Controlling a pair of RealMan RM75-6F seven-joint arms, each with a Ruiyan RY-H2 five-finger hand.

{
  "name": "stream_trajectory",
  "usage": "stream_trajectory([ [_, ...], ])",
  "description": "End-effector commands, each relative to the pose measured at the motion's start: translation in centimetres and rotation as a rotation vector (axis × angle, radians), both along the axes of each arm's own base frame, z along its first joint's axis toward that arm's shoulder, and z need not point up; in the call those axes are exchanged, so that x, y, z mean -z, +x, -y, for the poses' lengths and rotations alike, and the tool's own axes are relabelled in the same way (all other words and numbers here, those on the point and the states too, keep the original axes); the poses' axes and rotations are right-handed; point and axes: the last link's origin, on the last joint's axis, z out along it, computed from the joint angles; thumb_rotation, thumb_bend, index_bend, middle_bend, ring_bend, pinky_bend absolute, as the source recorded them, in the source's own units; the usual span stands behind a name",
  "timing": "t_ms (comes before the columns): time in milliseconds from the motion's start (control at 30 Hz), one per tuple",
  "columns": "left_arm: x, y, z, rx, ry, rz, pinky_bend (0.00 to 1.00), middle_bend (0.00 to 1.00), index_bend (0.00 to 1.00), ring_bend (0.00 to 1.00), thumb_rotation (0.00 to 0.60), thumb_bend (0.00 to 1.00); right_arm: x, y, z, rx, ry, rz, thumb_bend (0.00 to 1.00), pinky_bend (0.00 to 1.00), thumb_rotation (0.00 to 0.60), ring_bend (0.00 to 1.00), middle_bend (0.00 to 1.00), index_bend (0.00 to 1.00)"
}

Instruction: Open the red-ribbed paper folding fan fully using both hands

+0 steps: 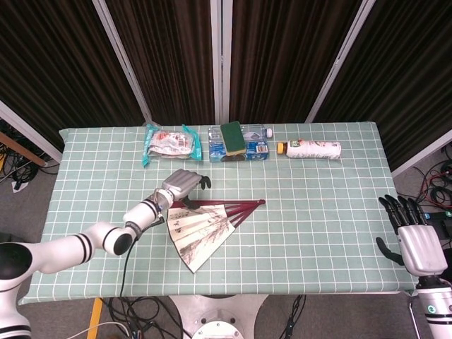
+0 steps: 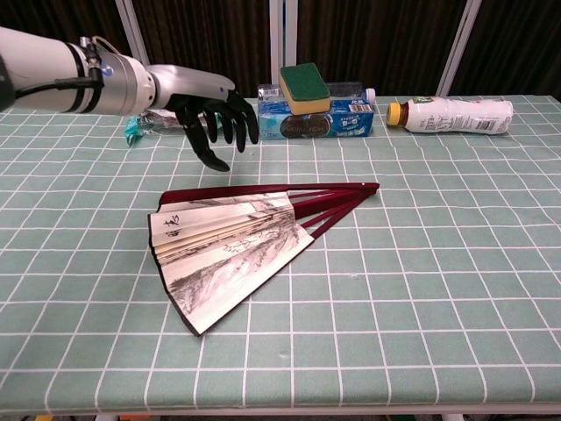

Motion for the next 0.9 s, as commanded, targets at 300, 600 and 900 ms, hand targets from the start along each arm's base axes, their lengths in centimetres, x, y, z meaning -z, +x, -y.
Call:
stream_trajectory([
  [300,3.8,0.3,0.3,-0.052,-0.014,-0.102,0.35,0.36,0.3,0.33,0.6,0.26,0.0,-0.8,-0.2,0.031,-0.003,0.007,0.23,0.0,0.6,0.0,0.06,0.05],
  [600,4.8,0.7,-0.1,-0.08,-0.007,-0.145,0.35,0.36,0.3,0.33,0.6,0.26,-0.3,-1.4,-0.3,0.047,-0.007,0.007,0.23,0.0,0.6,0.0,0.06,0.05],
  [900,5.9,1.2,0.3,-0.075,-0.036,-0.168,0.35,0.36,0.32,0.34,0.6,0.3,-0.3,-1.7,-0.5,0.058,-0.012,0.007,0.23,0.0,0.6,0.0,0.06,0.05],
])
